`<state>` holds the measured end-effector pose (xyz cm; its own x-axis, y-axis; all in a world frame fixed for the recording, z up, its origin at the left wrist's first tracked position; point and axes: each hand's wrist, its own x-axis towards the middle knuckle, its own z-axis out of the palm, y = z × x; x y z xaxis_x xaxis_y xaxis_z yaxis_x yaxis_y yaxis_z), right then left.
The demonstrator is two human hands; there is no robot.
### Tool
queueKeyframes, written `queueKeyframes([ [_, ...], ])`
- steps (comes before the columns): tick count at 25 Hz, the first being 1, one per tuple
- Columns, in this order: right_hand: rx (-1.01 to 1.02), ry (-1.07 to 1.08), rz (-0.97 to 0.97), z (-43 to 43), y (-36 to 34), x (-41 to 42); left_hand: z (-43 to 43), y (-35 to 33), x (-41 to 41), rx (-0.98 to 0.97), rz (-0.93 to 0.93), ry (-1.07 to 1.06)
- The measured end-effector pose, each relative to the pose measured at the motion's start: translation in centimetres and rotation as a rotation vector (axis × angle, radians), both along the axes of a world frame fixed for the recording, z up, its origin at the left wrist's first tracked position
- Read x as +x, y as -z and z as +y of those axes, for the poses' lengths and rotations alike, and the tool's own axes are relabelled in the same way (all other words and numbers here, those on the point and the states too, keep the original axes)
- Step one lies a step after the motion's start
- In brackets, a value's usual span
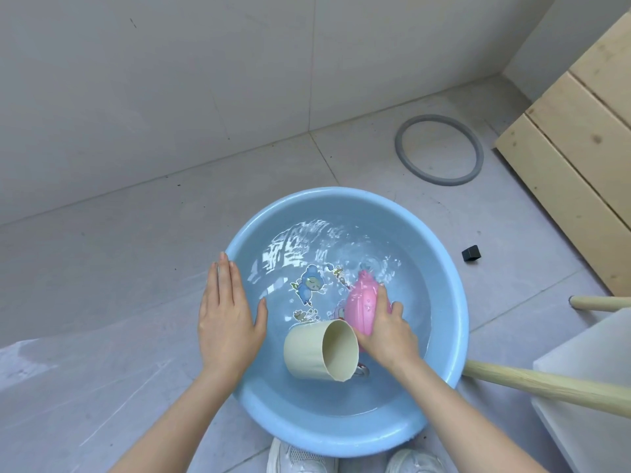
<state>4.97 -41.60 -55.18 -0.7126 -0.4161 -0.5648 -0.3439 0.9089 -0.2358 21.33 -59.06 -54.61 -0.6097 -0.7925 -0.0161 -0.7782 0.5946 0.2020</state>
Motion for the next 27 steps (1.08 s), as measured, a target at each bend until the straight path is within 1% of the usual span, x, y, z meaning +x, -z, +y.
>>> queueKeyframes([
  [4,-0.024,0.021,-0.016,-0.02,-0.09,0.02,-0.03,-0.03,0.02,-0.004,-0.004,0.002],
  [27,-0.022,0.024,-0.013,-0.09,-0.08,0.10,0.03,-0.08,-0.01,-0.014,0.004,0.005],
])
